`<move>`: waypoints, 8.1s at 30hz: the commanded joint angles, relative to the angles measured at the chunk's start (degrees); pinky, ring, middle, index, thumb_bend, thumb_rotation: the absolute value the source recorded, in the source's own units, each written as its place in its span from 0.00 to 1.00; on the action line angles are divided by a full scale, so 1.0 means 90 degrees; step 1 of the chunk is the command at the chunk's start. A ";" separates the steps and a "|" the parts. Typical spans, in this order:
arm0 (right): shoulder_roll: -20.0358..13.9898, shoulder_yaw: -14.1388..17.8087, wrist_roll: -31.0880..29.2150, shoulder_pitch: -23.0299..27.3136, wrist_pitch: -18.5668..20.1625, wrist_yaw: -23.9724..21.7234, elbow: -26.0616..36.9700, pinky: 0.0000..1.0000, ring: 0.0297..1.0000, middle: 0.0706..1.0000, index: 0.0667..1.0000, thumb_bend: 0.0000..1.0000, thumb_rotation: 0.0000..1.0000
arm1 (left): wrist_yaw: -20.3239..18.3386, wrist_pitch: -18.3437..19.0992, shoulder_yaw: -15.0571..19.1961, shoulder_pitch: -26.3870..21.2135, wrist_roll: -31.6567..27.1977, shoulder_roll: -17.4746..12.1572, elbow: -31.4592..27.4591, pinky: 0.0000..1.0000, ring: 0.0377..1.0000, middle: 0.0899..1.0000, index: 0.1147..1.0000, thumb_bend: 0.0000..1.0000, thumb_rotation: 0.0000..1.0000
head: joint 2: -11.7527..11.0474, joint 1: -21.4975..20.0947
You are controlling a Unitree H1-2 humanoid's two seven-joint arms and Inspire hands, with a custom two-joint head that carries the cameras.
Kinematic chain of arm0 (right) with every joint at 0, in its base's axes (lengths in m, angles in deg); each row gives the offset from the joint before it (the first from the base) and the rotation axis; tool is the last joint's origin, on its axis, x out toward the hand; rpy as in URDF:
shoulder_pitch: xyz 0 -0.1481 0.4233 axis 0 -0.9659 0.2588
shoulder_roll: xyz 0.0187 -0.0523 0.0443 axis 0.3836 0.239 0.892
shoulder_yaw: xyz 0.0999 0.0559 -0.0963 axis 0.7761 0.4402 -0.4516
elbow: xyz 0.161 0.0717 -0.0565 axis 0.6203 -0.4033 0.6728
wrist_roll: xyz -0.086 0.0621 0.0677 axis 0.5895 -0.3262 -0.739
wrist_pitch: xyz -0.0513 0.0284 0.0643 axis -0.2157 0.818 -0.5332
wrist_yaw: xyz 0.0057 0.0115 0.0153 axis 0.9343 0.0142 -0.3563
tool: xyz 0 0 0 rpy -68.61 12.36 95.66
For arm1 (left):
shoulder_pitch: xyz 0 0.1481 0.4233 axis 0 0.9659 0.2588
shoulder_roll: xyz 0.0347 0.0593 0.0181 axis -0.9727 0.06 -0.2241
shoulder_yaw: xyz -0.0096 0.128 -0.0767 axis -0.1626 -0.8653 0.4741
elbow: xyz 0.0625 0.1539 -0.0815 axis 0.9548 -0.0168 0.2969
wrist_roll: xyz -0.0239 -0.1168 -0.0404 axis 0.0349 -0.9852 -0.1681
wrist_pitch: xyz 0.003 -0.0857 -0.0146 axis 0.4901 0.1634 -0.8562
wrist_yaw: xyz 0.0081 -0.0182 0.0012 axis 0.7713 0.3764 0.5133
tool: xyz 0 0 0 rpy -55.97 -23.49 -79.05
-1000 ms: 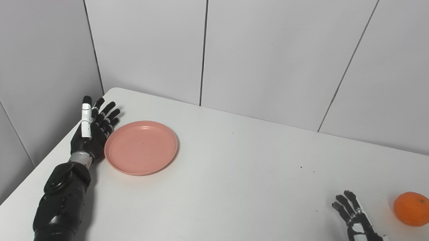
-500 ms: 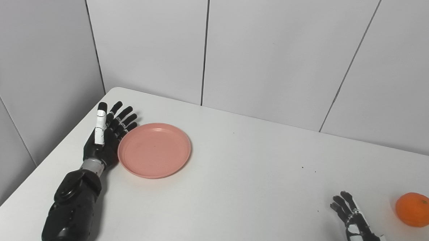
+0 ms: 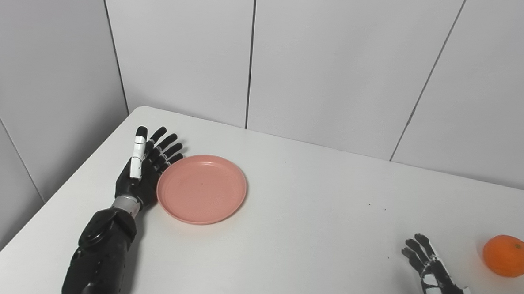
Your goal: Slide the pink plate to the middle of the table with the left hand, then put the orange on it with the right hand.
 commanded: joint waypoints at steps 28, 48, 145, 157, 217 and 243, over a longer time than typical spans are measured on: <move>0.0099 -0.0202 0.0193 -0.0471 0.0120 0.0014 -0.0226 0.96 0.89 0.90 0.92 0.75 0.92 | 0.0316 0.0268 -0.0349 0.0058 0.0172 0.0943 0.0012 0.87 0.84 0.85 0.86 0.77 0.82 | 0.0136 -0.0077; 0.0198 -0.0246 0.0226 -0.0452 0.0189 0.0071 -0.0157 0.93 0.88 0.89 0.92 0.76 0.90 | 0.0603 0.0580 -0.0655 0.0196 0.0323 0.1389 -0.0532 0.87 0.85 0.86 0.86 0.73 0.83 | 0.0292 -0.0383; 0.1270 -0.0937 0.0634 -0.0035 0.1122 0.0906 0.0066 0.87 0.85 0.87 0.89 0.80 0.89 | 0.1497 0.1592 -0.0662 0.0271 -0.0083 0.2539 -0.1205 0.89 0.86 0.87 0.89 0.67 0.79 | 0.1041 -0.3506; 0.1420 -0.0743 0.1057 -0.0033 0.0245 0.1467 -0.0043 0.79 0.79 0.80 0.84 0.77 0.81 | 0.1401 0.1555 -0.0601 0.0197 -0.0149 0.2435 -0.0924 0.89 0.87 0.87 0.89 0.67 0.79 | 0.0955 -0.3585; -0.1201 0.0548 0.6799 0.2206 0.1139 0.2014 0.1022 0.82 0.75 0.75 0.73 0.80 0.97 | 0.1396 0.1593 -0.0639 -0.0034 -0.0201 0.2377 -0.0522 0.91 0.85 0.85 0.88 0.65 0.83 | 0.0828 -0.3709; -0.1950 0.0196 0.6424 0.2805 0.1345 0.2254 -0.1177 0.69 0.69 0.70 0.70 0.82 0.92 | 0.1361 0.1592 -0.0651 0.0027 -0.0236 0.2386 -0.0530 0.90 0.85 0.85 0.87 0.65 0.81 | 0.0840 -0.3683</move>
